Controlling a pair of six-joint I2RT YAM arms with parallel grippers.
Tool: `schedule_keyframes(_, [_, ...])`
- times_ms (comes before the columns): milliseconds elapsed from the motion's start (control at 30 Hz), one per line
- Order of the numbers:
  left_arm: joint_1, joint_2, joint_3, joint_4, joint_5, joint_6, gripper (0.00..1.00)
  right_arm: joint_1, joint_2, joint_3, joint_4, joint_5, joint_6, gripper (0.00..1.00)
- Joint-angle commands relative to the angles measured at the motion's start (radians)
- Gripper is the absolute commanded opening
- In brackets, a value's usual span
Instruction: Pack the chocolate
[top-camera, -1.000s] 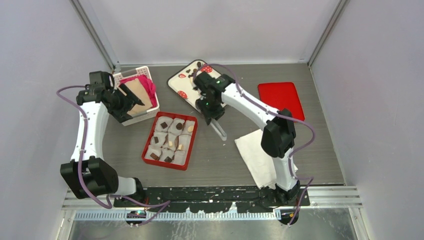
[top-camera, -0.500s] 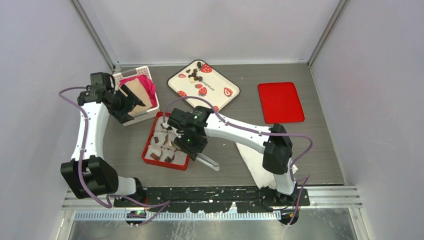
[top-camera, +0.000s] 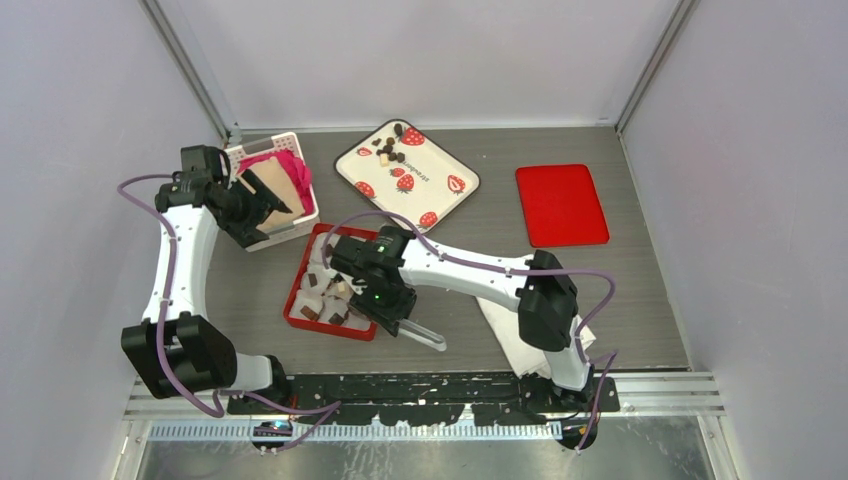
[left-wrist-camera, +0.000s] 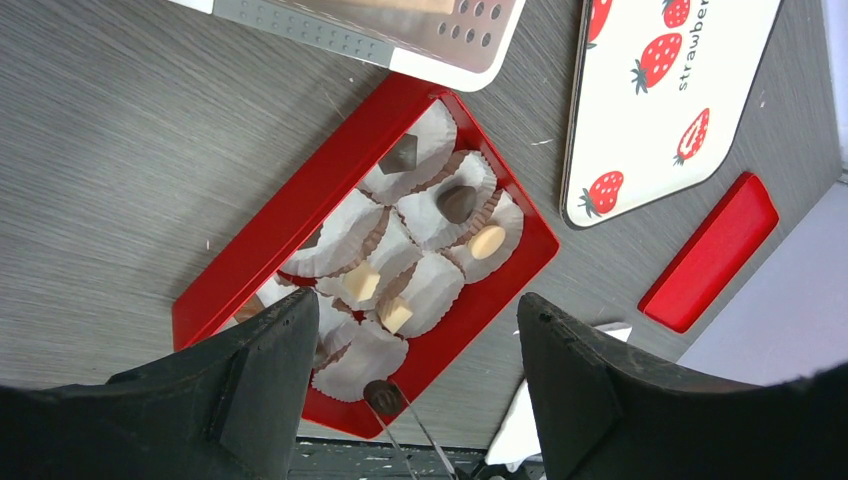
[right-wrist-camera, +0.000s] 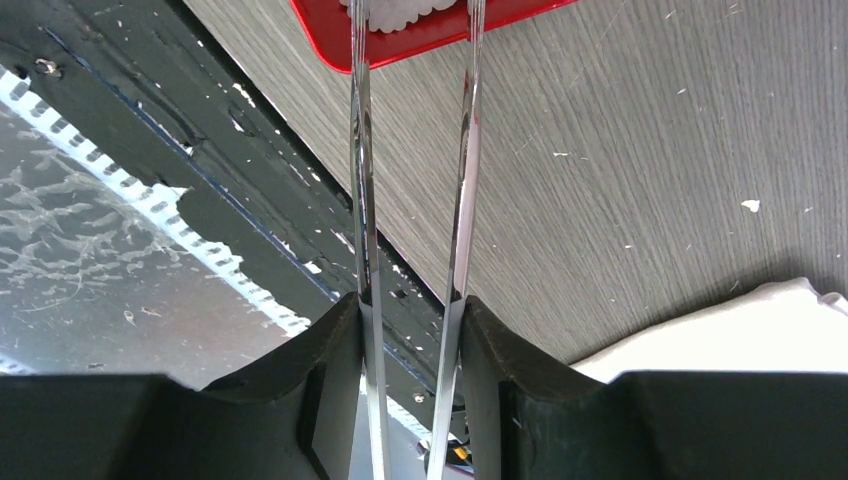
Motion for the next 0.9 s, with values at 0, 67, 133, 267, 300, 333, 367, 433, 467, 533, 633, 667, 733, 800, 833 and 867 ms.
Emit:
schedule_keyframes(0, [0.010, -0.036, 0.003, 0.027, 0.021, 0.006, 0.73, 0.005, 0.008, 0.011, -0.004, -0.018, -0.020, 0.27])
schedule_keyframes(67, [0.010, -0.037, 0.002, 0.027, 0.018, 0.007, 0.73, 0.006, 0.010, 0.011, -0.002, -0.019, -0.021, 0.29])
schedule_keyframes(133, [0.010, -0.038, 0.002, 0.027, 0.017, 0.007, 0.73, 0.006, 0.014, 0.010, -0.002, -0.020, -0.021, 0.33])
schedule_keyframes(267, [0.010, -0.039, 0.003, 0.027, 0.015, 0.009, 0.73, 0.006, 0.012, 0.008, -0.001, -0.018, -0.021, 0.40])
schedule_keyframes(300, [0.010, -0.039, 0.001, 0.027, 0.015, 0.009, 0.74, 0.005, 0.011, 0.007, -0.001, -0.017, -0.021, 0.42])
schedule_keyframes(333, [0.010, -0.039, 0.002, 0.026, 0.015, 0.009, 0.73, 0.006, 0.011, 0.007, -0.001, -0.016, -0.021, 0.43])
schedule_keyframes(367, [0.010, -0.038, 0.001, 0.027, 0.016, 0.009, 0.73, 0.006, 0.011, 0.007, -0.001, -0.016, -0.020, 0.44])
schedule_keyframes(433, [0.010, -0.035, 0.001, 0.028, 0.015, 0.009, 0.73, 0.005, 0.010, 0.006, -0.002, -0.015, -0.020, 0.45])
schedule_keyframes(467, [0.010, -0.036, 0.001, 0.029, 0.016, 0.009, 0.73, 0.006, 0.009, 0.007, -0.002, -0.013, -0.019, 0.46])
schedule_keyframes(533, [0.011, -0.034, 0.001, 0.029, 0.015, 0.010, 0.73, 0.006, 0.009, 0.007, -0.003, -0.013, -0.019, 0.47])
schedule_keyframes(633, [0.010, -0.034, 0.002, 0.030, 0.015, 0.010, 0.73, 0.005, 0.010, 0.005, -0.004, -0.013, -0.019, 0.48])
schedule_keyframes(667, [0.010, -0.033, 0.001, 0.029, 0.015, 0.010, 0.73, 0.006, 0.010, 0.006, -0.004, -0.013, -0.020, 0.48])
schedule_keyframes(733, [0.010, -0.033, 0.002, 0.030, 0.017, 0.010, 0.73, 0.006, 0.007, 0.007, -0.003, -0.011, -0.020, 0.48])
schedule_keyframes(800, [0.010, -0.031, 0.005, 0.029, 0.018, 0.010, 0.73, 0.005, -0.003, 0.007, 0.003, -0.004, -0.020, 0.47])
schedule_keyframes(833, [0.010, -0.031, 0.006, 0.029, 0.018, 0.010, 0.73, 0.005, -0.006, 0.008, 0.005, 0.003, -0.019, 0.45])
schedule_keyframes(867, [0.010, -0.032, 0.007, 0.029, 0.018, 0.012, 0.73, 0.005, -0.012, 0.014, 0.007, 0.018, -0.019, 0.41])
